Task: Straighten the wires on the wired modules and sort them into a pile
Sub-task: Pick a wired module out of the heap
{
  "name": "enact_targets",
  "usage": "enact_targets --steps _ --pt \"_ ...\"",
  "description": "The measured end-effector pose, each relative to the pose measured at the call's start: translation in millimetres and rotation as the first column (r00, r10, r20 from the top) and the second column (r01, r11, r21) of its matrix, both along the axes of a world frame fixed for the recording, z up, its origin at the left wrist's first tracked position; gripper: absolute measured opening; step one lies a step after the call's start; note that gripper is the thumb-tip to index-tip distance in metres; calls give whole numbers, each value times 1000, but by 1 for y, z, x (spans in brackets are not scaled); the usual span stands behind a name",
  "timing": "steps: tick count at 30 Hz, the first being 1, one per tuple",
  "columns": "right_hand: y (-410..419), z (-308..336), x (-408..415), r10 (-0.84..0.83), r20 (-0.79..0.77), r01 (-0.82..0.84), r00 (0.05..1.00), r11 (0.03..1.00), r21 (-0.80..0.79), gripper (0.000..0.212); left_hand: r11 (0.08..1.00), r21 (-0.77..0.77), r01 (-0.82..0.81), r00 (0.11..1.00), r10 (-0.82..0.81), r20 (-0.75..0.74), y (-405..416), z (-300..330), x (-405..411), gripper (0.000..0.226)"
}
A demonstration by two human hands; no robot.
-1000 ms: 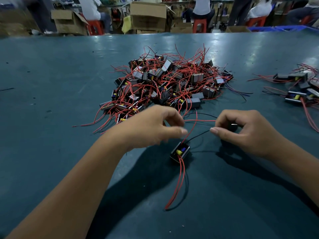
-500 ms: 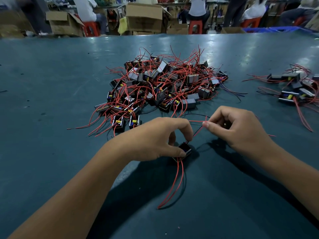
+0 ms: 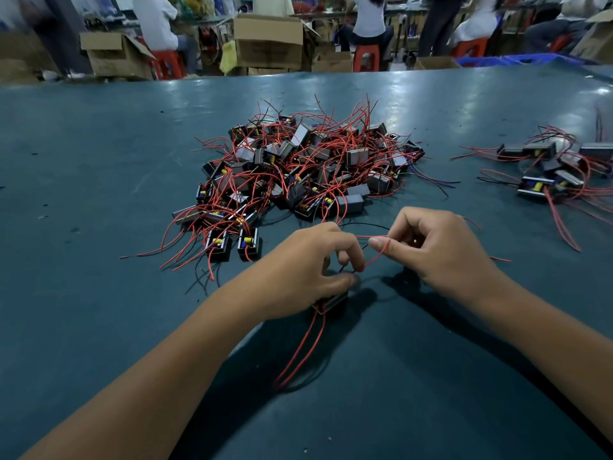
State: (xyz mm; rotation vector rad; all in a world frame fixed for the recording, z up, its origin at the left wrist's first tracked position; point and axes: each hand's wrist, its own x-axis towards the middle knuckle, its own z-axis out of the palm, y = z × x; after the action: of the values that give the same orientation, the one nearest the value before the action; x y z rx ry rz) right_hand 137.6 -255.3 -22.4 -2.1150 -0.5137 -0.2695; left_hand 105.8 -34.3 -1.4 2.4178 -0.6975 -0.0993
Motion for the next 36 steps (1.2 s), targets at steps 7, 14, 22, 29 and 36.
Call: enact_targets --steps 7,14,22,29,36 --pt "-32 14 23 -258 -35 258 966 930 263 14 999 35 -8 999 10 -45 4 -4 2 9" --pt "-44 14 22 -69 79 90 994 948 -304 10 990 137 -39 999 34 42 16 2 8 18" --pt "-27 -2 20 69 74 -26 995 882 -471 26 993 84 -81 994 87 -73 28 7 10 32" --pt "-19 -8 19 106 100 -50 989 892 -450 26 978 -21 -210 977 209 -32 24 -1 14 37" --pt "-18 -8 20 140 117 -73 983 891 -449 13 983 1 -184 982 184 -48 28 2 14 25"
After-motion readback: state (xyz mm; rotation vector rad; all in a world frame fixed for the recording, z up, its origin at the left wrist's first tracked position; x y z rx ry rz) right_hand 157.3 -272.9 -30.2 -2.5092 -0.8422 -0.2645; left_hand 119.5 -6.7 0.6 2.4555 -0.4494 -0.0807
